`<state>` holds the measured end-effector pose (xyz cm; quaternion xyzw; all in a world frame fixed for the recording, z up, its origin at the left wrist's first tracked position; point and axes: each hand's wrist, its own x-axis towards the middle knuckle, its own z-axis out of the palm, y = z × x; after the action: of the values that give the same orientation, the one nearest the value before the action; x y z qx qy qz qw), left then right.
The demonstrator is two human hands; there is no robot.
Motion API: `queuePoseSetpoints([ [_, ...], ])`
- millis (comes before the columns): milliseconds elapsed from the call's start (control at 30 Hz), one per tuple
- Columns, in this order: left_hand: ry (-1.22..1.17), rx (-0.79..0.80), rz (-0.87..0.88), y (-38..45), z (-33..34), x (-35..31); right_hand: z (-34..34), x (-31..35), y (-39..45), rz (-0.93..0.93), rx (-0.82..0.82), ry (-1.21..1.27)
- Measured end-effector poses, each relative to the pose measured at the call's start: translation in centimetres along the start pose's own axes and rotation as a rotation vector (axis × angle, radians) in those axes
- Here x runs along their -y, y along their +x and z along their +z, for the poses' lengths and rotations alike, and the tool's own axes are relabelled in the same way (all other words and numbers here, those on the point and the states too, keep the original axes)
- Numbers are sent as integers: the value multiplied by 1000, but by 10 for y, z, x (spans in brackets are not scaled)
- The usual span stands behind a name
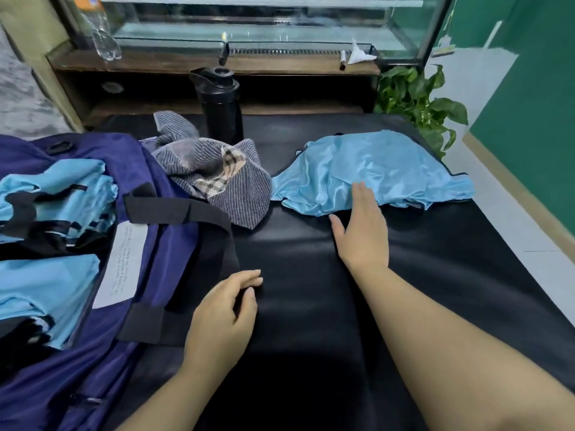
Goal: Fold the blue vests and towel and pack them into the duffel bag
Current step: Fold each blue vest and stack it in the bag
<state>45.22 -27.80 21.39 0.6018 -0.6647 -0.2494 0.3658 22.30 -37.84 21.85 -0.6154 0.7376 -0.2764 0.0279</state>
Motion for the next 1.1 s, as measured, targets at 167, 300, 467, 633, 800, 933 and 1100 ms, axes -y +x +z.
queuePoseSetpoints([
  [167, -31, -43, -36, 1, 2, 3, 11, -7, 31, 68, 7, -3],
  [300, -33, -54, -16, 2, 2, 4, 13, -12, 40, 43, -139, 36],
  [467, -38, -39, -24, 0, 1, 2, 9, -7, 21, 26, -88, 228],
  [633, -39, -39, -14, 1, 2, 2, -13, 4, -24, 166, -5, 424],
  [800, -110, -100, -22, 2, -1, 1, -35, 8, -75, 260, 52, 421],
  [933, -261, -137, -126, 4, -11, -3, -44, 4, -112, 242, 133, 280],
  [1100, -310, 17, -276, -3, -18, -14, -59, 2, -133, 299, 264, 332],
])
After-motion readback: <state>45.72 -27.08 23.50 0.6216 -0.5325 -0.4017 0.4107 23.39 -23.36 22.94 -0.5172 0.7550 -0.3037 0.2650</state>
